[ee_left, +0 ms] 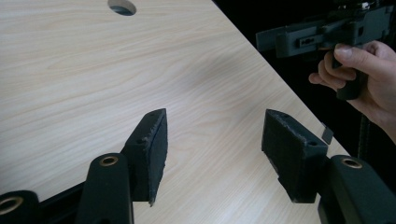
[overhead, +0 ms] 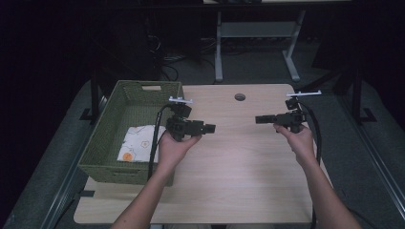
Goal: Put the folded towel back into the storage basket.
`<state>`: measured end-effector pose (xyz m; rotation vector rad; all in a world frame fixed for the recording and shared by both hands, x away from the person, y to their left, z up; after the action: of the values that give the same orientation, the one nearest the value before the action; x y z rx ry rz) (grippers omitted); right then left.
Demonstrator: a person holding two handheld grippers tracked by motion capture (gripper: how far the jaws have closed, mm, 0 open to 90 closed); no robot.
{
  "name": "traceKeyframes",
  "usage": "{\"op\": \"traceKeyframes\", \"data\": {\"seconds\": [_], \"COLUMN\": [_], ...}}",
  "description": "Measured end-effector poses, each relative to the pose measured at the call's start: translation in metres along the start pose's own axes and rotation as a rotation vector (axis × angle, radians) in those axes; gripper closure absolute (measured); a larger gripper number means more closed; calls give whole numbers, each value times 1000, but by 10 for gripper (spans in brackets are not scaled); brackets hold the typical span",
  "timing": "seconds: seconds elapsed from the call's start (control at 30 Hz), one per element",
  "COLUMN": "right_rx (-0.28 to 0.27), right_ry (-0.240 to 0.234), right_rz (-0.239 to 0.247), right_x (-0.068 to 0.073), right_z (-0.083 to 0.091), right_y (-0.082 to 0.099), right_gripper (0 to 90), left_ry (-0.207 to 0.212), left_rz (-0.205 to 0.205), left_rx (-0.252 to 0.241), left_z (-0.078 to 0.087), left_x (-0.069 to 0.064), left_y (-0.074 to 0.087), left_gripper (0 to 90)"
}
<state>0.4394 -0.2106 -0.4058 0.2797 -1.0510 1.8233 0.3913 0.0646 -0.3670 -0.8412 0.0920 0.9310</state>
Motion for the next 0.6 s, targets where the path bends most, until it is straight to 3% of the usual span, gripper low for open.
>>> {"op": "traceKeyframes", "data": {"seconds": [0.6], "right_rx": [-3], "right_ry": [18], "right_rz": [-39], "right_x": [-25], "right_z": [21], "right_y": [34], "right_gripper": [371], "left_ry": [41], "left_rz": [-6], "left_rx": [22], "left_z": [-43], "left_x": [-22], "left_y": [8], "left_gripper": [369]}}
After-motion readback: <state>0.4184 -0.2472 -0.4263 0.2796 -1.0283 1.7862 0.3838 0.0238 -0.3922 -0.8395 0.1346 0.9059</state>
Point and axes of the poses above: each handheld gripper's, and its own axes: z roughly backward along the jaws, y roughly out of its underside, x roughly to its left, the point moved 6 cm from there along -z, roughly forward along the jaws, and after that the axes turned 9 degrees about x, right-handed, at the moved point
